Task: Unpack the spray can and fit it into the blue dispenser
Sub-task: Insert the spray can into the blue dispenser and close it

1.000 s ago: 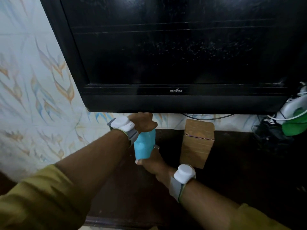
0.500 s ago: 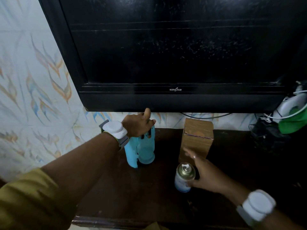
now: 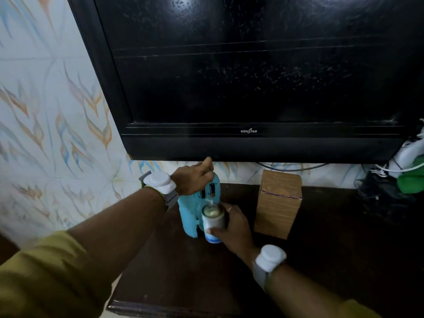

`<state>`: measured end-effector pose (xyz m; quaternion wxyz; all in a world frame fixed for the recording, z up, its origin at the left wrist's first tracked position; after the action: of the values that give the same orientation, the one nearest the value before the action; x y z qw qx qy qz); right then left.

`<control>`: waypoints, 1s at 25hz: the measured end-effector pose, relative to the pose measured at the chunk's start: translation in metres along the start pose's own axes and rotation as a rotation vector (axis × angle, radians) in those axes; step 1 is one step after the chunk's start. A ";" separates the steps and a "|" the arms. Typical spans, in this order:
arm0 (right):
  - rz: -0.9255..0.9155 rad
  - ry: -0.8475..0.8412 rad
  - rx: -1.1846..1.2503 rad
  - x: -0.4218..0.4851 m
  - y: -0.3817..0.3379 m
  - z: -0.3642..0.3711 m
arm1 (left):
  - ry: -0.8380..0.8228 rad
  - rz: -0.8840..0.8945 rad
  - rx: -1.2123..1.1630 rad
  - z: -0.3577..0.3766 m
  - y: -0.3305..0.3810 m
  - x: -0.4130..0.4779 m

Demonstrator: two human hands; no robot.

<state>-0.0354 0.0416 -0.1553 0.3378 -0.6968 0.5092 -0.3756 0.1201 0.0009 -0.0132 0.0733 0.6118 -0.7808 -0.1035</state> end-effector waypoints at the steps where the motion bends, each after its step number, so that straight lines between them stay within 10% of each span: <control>1: 0.022 0.052 0.031 0.003 -0.001 0.011 | -0.006 -0.008 0.005 0.001 0.002 -0.001; 25: 0.158 0.423 0.110 0.014 0.000 0.067 | -0.032 0.052 0.026 0.001 -0.010 0.009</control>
<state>0.0253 0.0343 -0.1850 0.2894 -0.5412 0.6002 -0.5129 0.1274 -0.0100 -0.0167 0.0553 0.5906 -0.7987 -0.1011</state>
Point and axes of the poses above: each hand's wrist, its own x-axis towards the middle knuckle, its own z-axis out of the palm, y = z × x, the point moved 2 cm from there along x, towards the middle knuckle, and after that the axes turned 3 degrees about -y, right-handed, at the moved point
